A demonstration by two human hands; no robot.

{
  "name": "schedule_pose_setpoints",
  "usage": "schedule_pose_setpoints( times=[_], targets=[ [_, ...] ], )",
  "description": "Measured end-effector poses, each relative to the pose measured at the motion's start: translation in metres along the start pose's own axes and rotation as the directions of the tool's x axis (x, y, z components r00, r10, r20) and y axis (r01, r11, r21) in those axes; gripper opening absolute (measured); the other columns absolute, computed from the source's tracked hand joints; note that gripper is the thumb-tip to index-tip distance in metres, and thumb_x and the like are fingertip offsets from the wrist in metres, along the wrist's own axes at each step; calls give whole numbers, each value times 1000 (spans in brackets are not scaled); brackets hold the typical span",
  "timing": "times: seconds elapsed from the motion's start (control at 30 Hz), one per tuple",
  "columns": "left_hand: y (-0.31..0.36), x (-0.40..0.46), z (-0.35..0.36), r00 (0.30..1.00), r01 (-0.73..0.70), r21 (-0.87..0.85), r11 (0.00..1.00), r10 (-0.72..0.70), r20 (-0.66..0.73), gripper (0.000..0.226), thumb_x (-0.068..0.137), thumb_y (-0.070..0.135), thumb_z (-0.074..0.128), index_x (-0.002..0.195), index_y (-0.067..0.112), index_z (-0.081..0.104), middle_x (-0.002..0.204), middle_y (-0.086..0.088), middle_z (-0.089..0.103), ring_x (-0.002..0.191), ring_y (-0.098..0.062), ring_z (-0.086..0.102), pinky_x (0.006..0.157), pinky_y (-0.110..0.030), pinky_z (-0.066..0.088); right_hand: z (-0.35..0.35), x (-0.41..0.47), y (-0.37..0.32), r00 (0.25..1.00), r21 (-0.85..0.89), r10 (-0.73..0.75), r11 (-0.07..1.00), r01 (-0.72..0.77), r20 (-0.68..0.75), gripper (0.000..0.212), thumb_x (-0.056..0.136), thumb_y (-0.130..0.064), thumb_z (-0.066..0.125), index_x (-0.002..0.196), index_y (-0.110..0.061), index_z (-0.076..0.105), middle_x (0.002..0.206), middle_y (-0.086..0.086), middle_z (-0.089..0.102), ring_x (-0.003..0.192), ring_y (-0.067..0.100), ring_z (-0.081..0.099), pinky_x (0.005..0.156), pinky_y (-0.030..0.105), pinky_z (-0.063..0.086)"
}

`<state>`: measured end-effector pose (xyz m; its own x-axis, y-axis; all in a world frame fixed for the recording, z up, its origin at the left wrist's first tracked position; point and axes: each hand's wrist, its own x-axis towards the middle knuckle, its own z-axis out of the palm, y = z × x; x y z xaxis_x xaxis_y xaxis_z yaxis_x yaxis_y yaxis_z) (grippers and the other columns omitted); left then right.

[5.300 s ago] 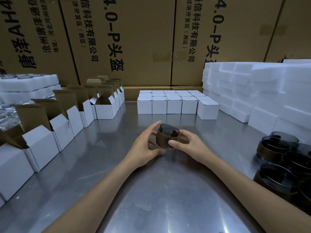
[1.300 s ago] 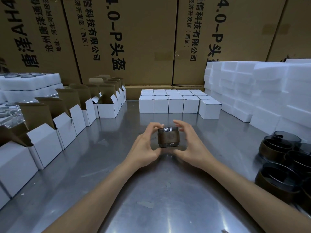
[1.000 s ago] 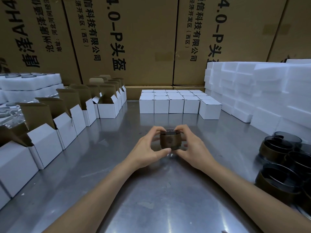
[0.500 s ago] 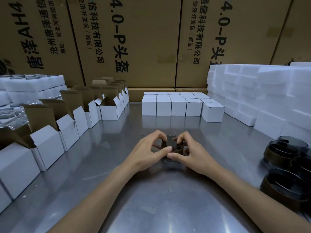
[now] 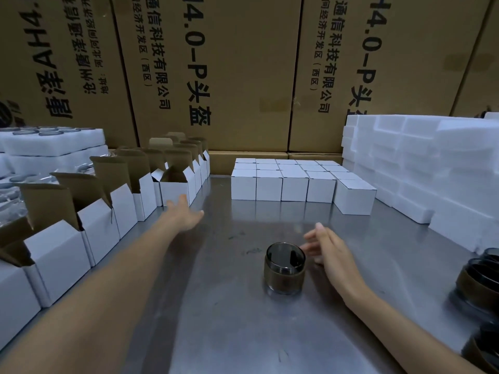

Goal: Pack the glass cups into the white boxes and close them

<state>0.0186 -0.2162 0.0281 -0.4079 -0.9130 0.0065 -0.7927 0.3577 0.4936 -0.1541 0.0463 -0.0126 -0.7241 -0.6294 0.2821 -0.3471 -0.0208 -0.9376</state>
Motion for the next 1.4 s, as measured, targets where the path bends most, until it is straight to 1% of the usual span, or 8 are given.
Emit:
schedule_pose_setpoints(
  times=[0.13, 0.23, 0.3, 0.47, 0.93, 1.2, 1.27, 1.4],
  targets=[
    [2, 26, -12, 996, -58, 172, 983, 68, -53, 70, 94, 53, 45, 152, 27, 14, 158, -16, 1, 142, -40, 19, 112, -50, 26, 1, 4, 8, 999, 37, -1, 999, 0, 35, 39, 98, -40, 40, 78, -17, 63, 62, -4, 67, 58, 3, 60, 48, 10, 42],
    [7, 41, -16, 992, -90, 303, 949, 112, -54, 68, 93, 61, 40, 150, 32, 20, 160, -11, -2, 145, -39, 5, 114, -51, 18, 1, 7, 12, 999, 45, 3, 999, -5, 47, 40, 98, -40, 41, 77, -16, 64, 60, -3, 65, 55, 4, 59, 50, 12, 42],
    [8, 47, -16, 990, -105, 377, 920, 133, -49, 67, 93, 61, 38, 150, 28, 25, 160, -10, 6, 146, -37, 6, 115, -51, 16, 2, 8, 12, 998, 39, 4, 999, -6, 55, 41, 98, -40, 41, 76, -15, 65, 59, -2, 65, 55, 6, 58, 55, 17, 42],
    [6, 46, -10, 946, -153, 400, 903, 251, -204, 58, 94, 52, 43, 138, 14, 46, 145, -10, 38, 134, -31, 32, 107, -44, 30, 1, 8, 12, 999, 30, 12, 999, -13, 46, 44, 99, -41, 40, 75, -14, 66, 59, 1, 66, 54, 6, 59, 57, 20, 42],
    [53, -72, 28, 815, -500, 106, 859, 509, -278, 47, 96, 43, 47, 132, 15, 55, 133, -1, 49, 121, -19, 45, 100, -35, 39, 6, 9, 6, 999, -12, 46, 999, -46, -1, 50, 98, -44, 42, 67, -12, 66, 61, 7, 67, 61, 22, 61, 71, 43, 50],
    [94, -125, 41, 869, -473, -190, 860, 421, -258, 39, 94, 43, 48, 123, 21, 63, 131, 4, 54, 121, -15, 48, 89, -31, 40, 5, 9, 4, 996, 33, 70, 997, -68, -57, 43, 97, -39, 48, 66, -16, 66, 55, 1, 65, 60, 19, 59, 68, 39, 46],
    [103, -136, 43, 849, -504, -257, 825, 417, -325, 29, 93, 39, 50, 112, 25, 67, 121, 10, 60, 110, -10, 54, 82, -27, 44, 4, 9, 4, 996, 39, 59, 998, -57, -62, 40, 96, -37, 49, 67, -17, 66, 54, -2, 65, 59, 15, 59, 66, 35, 45],
    [107, -144, 36, 708, -620, -334, 710, 321, -629, 14, 88, 21, 58, 92, 30, 67, 98, 17, 60, 87, -5, 55, 64, -17, 40, 4, 9, 4, 997, 55, 37, 998, -33, -69, 34, 95, -35, 52, 69, -17, 66, 61, -2, 67, 63, 13, 59, 64, 29, 43]
  ],
)
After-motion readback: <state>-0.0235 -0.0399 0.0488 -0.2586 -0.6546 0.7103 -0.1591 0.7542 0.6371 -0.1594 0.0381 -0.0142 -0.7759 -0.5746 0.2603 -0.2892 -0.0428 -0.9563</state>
